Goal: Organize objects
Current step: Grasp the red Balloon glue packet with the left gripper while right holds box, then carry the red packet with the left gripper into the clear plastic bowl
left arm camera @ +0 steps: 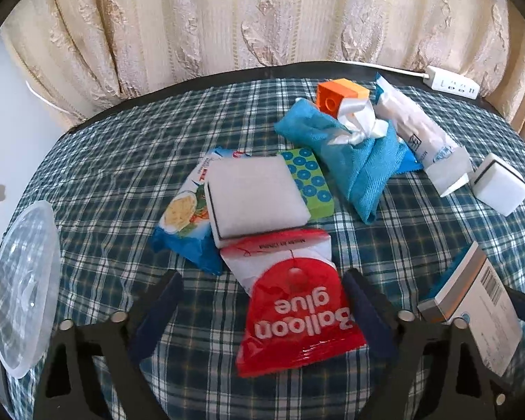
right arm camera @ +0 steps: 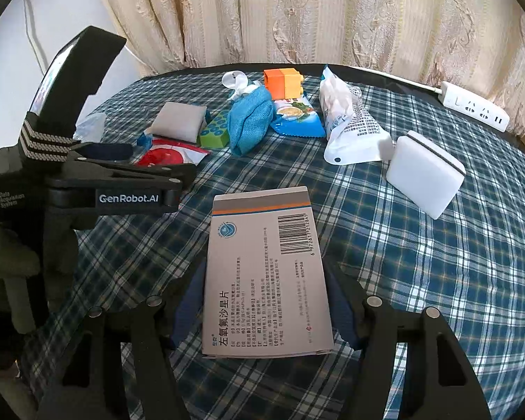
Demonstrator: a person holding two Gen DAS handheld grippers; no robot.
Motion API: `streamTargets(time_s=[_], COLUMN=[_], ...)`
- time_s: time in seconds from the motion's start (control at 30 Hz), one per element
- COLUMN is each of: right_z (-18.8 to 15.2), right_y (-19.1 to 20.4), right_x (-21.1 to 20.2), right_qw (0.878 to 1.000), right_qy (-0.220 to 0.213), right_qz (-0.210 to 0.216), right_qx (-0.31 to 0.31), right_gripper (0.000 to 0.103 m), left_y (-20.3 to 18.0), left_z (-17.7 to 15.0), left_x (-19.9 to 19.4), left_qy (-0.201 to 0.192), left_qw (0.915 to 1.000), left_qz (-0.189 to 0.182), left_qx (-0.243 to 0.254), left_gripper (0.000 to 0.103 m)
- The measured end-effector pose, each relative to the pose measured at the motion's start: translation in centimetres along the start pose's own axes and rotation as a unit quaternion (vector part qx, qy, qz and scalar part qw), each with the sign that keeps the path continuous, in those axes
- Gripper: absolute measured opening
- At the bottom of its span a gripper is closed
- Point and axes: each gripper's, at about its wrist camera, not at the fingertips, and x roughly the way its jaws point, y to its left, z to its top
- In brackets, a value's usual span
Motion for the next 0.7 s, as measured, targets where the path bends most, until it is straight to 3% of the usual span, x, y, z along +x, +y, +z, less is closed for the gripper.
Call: streamTargets(time_s=[0.07,0.33,0.7], right_z=[0.0,0.0,0.0], right_y=[0.0,0.1,0.1], right_x=[0.0,0.0,0.0], right_qw=[1.000,1.000,1.000], right_qy=[0.000,-0.001,-0.001], right_qz=[0.000,0.001,0.003], right_qx=[0.000,0.001,0.002], right_gripper=[0.067,0.067,0.067], left_y=[-0.1,-0.5,1.2], left_z=[-0.1,-0.6,-1.1], left_x=[-0.1,-0.8,-2.7], left_qy=[-0.003,-0.012,-0.035], left_qw=[1.0000,0.9996,0.9991], left_qz=[-0.006,-0.018,-0.025], left_qx=[0.003,0.018,-0.003], left_gripper=[0.087,0.057,0.057])
